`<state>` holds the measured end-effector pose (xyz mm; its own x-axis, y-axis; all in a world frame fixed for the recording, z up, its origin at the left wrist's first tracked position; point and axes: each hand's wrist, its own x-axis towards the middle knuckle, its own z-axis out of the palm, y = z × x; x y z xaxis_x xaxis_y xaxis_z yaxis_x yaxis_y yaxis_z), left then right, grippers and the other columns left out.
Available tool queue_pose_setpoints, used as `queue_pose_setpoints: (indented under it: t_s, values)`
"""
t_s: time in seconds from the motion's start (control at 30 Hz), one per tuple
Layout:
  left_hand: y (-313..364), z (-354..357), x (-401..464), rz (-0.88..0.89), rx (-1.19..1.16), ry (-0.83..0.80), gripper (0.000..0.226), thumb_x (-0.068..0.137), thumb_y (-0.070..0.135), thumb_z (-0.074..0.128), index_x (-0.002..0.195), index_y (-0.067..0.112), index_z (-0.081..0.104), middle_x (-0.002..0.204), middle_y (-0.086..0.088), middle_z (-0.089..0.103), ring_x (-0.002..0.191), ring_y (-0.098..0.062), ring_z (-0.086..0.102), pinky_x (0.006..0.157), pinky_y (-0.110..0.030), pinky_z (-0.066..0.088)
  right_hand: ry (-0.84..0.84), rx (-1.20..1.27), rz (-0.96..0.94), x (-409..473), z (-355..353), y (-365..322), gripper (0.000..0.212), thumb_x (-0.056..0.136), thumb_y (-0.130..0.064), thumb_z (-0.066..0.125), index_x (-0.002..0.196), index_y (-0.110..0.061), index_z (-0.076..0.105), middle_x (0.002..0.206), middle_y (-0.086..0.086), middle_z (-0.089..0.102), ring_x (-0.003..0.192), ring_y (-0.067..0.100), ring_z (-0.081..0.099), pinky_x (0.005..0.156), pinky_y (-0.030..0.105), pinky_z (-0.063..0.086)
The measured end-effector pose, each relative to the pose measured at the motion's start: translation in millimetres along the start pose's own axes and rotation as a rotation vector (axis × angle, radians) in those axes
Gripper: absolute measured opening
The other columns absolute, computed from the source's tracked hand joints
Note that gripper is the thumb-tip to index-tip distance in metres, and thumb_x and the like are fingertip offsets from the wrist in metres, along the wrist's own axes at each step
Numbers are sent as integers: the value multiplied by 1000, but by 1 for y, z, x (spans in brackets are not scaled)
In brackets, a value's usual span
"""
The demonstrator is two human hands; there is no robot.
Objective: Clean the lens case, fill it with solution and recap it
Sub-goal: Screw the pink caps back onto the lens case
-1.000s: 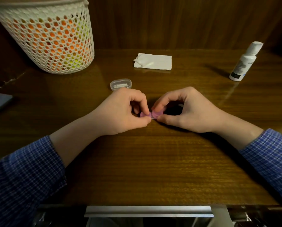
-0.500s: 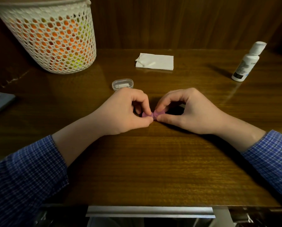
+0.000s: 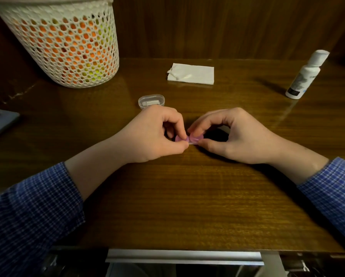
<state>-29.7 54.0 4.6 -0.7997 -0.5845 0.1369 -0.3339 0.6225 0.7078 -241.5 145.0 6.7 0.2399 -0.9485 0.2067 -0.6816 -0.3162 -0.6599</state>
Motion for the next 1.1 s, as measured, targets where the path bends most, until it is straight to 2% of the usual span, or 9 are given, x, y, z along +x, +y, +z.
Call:
queue_pose_setpoints:
  t_s: [0.13, 0.23, 0.37, 0.63, 0.87, 1.1]
  values:
    - [0, 0, 0, 6, 8, 3, 9, 81, 13, 85, 82, 18, 78, 88, 7, 71, 72, 0, 60, 61, -11, 46, 54, -89, -18, 0, 4, -1, 15, 85, -26, 79, 99, -20, 79, 102, -8, 74, 98, 8, 70, 91, 32, 58]
    - [0, -1, 0, 0, -1, 2, 9, 81, 13, 85, 81, 18, 78, 88, 6, 71, 73, -2, 61, 62, -13, 47, 47, -85, -26, 0, 4, -1, 11, 87, -22, 78, 99, -20, 79, 100, -8, 75, 96, 9, 71, 89, 33, 59]
    - [0, -1, -1, 0, -4, -3, 9, 81, 12, 85, 82, 18, 78, 88, 6, 71, 72, -2, 60, 63, -13, 47, 12, -13, -27, 0, 0, 1, 10, 88, -12, 79, 96, -16, 79, 103, -5, 77, 100, 11, 72, 94, 33, 58]
    - [0, -1, -1, -3, -17, -3, 9, 80, 12, 85, 82, 19, 79, 88, 6, 71, 72, -2, 60, 63, -14, 47, -12, -42, -63, 1, -3, 3, 11, 88, -12, 79, 98, -15, 79, 109, -7, 77, 108, 6, 70, 99, 31, 55]
    - [-1, -1, -1, 3, -9, -4, 9, 80, 15, 85, 82, 21, 79, 88, 7, 71, 73, -5, 61, 62, -15, 49, 34, -73, -32, 2, 2, 0, 11, 85, -27, 79, 93, -20, 78, 99, -8, 76, 97, 9, 72, 90, 35, 59]
    - [-3, -1, 0, 7, -21, -10, 9, 80, 14, 86, 81, 20, 79, 88, 6, 72, 70, -4, 60, 60, -14, 47, -15, 12, -19, 1, -3, 3, 9, 86, -11, 81, 94, -11, 80, 105, -5, 78, 105, 6, 72, 100, 31, 56]
